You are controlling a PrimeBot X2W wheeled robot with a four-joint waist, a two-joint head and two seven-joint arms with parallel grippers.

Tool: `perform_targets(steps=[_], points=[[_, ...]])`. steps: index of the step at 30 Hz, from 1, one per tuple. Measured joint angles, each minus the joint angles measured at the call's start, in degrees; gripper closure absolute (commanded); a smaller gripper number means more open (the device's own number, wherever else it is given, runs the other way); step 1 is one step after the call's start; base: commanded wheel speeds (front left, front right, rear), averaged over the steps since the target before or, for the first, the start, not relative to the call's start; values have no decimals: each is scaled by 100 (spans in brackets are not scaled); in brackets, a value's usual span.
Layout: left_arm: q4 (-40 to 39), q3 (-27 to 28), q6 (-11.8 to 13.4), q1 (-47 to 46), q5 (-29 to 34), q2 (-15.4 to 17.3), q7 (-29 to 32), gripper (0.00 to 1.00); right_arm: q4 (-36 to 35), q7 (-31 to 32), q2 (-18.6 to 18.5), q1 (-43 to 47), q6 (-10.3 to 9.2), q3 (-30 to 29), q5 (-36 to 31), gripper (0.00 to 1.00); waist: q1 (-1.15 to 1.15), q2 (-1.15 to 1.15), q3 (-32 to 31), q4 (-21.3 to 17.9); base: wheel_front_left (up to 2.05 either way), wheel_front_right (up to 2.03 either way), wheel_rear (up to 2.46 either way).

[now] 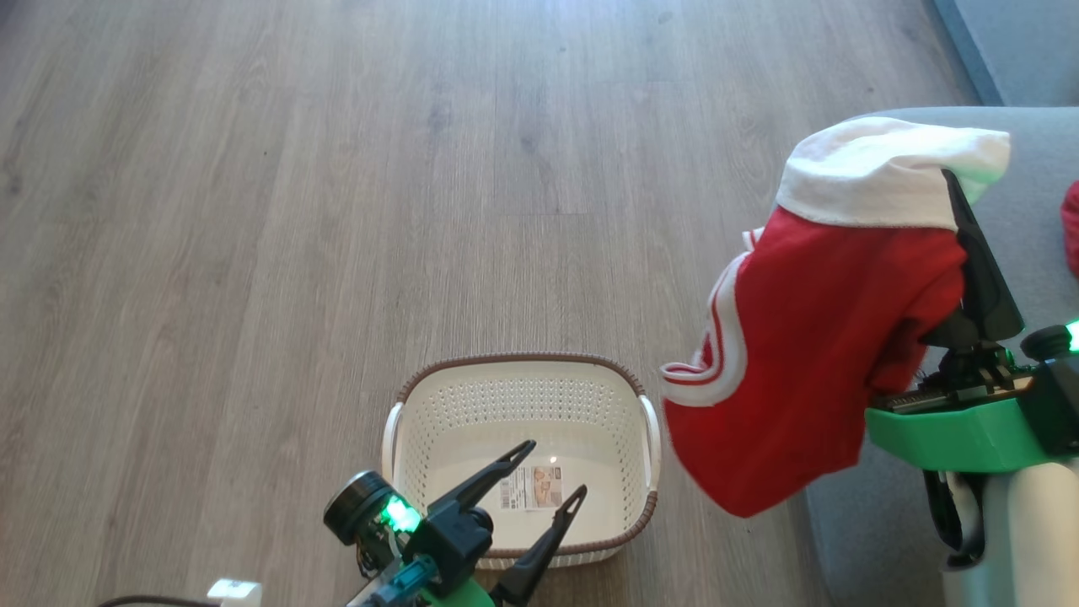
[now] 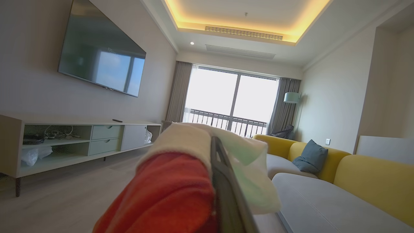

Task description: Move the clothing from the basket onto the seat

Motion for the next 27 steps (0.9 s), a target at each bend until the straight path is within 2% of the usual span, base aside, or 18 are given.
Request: perform_targets(steps=[15,27], points=[[-2,122,0,8,-9,-47,0,0,1,0,1,-4,0,-31,0,100,0,0,7,-227,0,0,0],[-63,118,0,112,-9,-75,0,0,16,0,2,-13,0,-65,-9,100,0,0,54,-780,0,0,0]])
